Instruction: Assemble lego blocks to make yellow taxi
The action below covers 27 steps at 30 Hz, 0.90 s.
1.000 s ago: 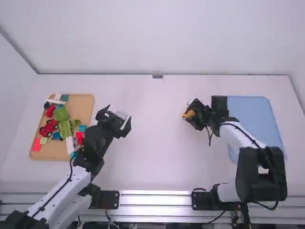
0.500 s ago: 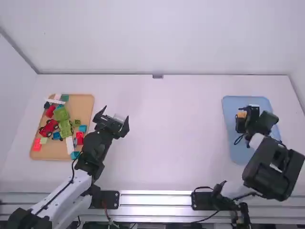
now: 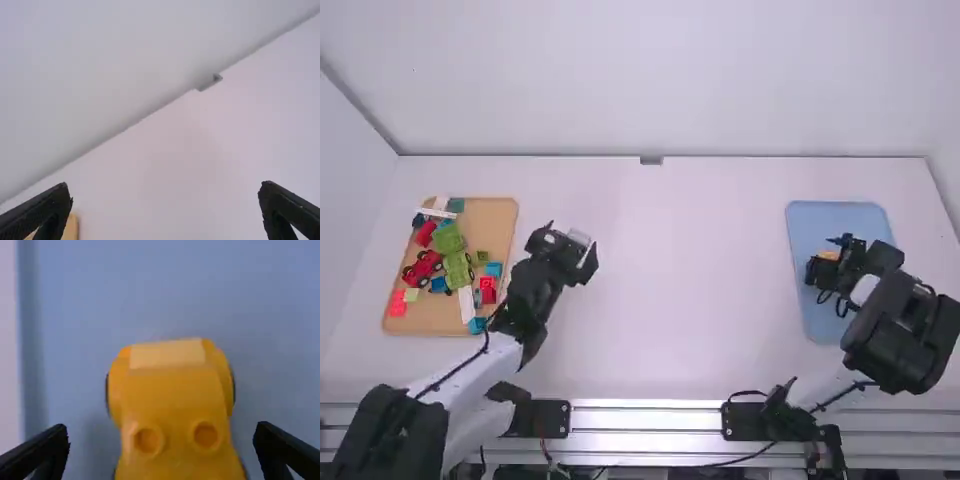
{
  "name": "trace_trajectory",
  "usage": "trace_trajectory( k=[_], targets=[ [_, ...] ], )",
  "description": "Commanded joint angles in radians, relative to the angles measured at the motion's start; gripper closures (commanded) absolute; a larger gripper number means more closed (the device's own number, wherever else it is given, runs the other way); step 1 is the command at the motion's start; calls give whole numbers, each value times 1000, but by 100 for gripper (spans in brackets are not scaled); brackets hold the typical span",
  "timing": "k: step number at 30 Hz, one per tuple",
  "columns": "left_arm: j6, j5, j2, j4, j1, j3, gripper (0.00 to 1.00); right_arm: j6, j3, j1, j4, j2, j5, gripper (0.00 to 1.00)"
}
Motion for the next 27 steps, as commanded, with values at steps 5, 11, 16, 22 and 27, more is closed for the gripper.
trace_trajectory(
  k=[5,11,16,22,27],
  targets=[
    [-90,56,6,-346,-3,249,1,49,41,62,-104,-249,100,2],
    [-164,48,6,-727,-3,472,1,87,40,184,-239,-491,169,1],
    [-164,48,-10,-783,-4,516,1,87,39,324,-312,-666,169,1],
    [-169,53,-72,-773,2,511,1,91,34,488,-334,-831,174,2],
    [-228,90,-131,-713,61,451,7,151,-26,548,-274,-891,234,8]
  ],
)
